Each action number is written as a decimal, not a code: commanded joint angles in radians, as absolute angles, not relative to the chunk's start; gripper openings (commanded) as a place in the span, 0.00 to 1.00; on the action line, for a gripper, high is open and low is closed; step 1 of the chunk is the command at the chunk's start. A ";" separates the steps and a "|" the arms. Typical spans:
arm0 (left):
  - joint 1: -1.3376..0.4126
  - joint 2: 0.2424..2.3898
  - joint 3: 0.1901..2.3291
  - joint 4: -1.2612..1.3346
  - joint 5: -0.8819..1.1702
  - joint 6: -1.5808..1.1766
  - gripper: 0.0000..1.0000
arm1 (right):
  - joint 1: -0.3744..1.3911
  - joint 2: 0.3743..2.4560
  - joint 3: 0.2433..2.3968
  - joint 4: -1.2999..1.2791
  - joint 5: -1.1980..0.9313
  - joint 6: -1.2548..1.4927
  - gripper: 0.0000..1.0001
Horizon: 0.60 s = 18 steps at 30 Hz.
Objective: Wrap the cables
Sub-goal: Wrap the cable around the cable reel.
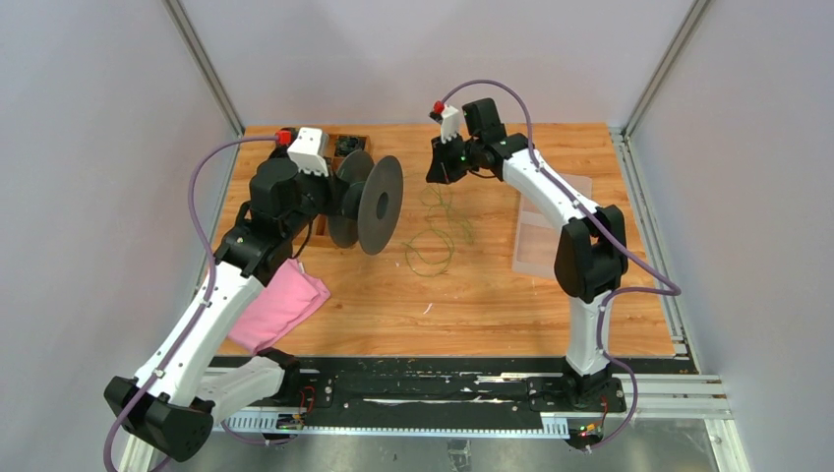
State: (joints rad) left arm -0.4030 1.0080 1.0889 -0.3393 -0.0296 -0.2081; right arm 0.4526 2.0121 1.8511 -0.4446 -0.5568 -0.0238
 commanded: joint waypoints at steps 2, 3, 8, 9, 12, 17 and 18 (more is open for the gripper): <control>-0.396 1.009 1.161 -0.259 -0.001 -0.240 0.00 | 0.443 1.958 1.783 -0.338 -0.632 0.047 0.01; -0.396 1.010 1.170 -0.261 0.003 -0.241 0.00 | 0.443 1.960 1.773 -0.331 -0.643 0.052 0.01; -0.393 1.016 1.217 -0.289 0.005 -0.252 0.00 | 0.444 1.966 1.730 -0.285 -0.688 0.068 0.01; -0.393 1.015 1.222 -0.294 0.002 -0.260 0.00 | 0.444 1.968 1.718 -0.273 -0.698 0.073 0.01; -0.382 1.011 1.234 -0.299 0.010 -0.289 0.00 | 0.445 1.968 1.669 -0.226 -0.722 0.095 0.01; -0.365 1.004 1.258 -0.311 0.037 -0.317 0.00 | 0.446 1.974 1.630 -0.192 -0.755 0.115 0.01; -0.363 1.004 1.266 -0.314 0.036 -0.316 0.00 | 0.446 1.972 1.625 -0.187 -0.761 0.118 0.01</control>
State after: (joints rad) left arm -0.3763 1.0298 1.1866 -0.3820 0.0063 -0.2714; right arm 0.4526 1.9942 1.6535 -0.2356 -0.7361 0.0937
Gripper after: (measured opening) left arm 0.042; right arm 0.009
